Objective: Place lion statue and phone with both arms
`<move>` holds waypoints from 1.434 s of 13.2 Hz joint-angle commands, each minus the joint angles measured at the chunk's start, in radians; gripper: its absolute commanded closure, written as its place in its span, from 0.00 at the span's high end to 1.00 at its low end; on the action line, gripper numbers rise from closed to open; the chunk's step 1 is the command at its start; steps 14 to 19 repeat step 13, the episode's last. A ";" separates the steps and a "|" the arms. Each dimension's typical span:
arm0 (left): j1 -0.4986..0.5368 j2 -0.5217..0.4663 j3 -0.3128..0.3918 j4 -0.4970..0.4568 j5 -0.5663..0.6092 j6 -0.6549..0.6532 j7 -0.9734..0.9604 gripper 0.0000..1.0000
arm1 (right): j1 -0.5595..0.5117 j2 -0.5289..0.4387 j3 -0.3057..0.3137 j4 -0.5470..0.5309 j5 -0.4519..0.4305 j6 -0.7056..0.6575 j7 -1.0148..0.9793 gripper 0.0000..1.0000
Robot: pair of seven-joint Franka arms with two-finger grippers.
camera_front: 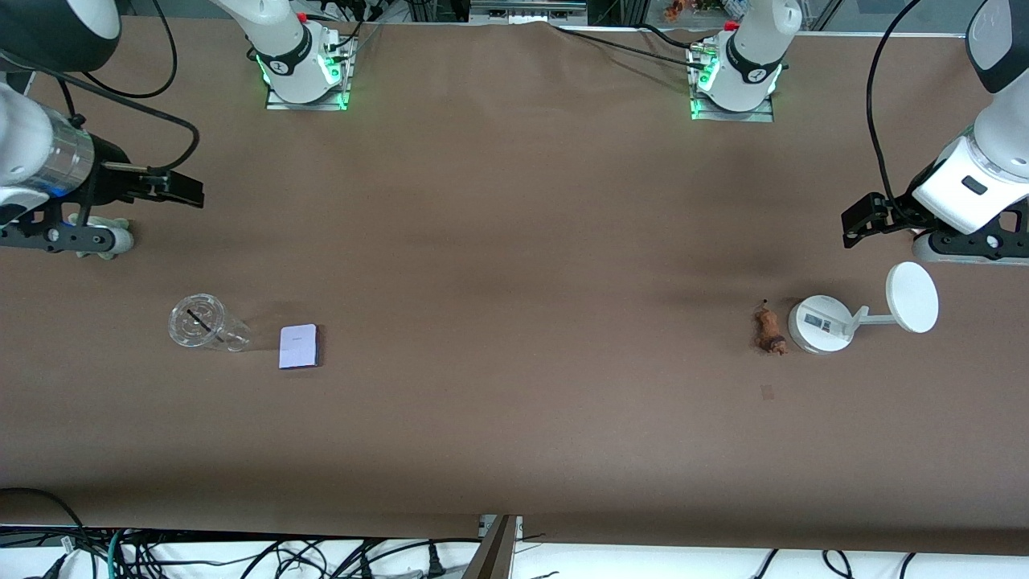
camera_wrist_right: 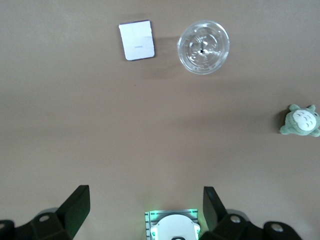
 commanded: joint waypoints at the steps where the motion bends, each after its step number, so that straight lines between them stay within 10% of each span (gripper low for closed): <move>1: -0.007 0.009 0.007 0.023 -0.013 -0.020 0.002 1.00 | -0.066 -0.149 0.007 -0.180 0.014 0.063 -0.058 1.00; 7: -0.007 0.009 0.007 0.023 -0.013 -0.020 0.002 1.00 | -0.172 -0.225 0.115 -0.239 0.014 0.115 -0.069 1.00; 19: -0.007 0.009 0.008 0.023 -0.013 -0.020 0.002 1.00 | -0.166 -0.204 0.121 -0.221 0.012 0.114 -0.069 1.00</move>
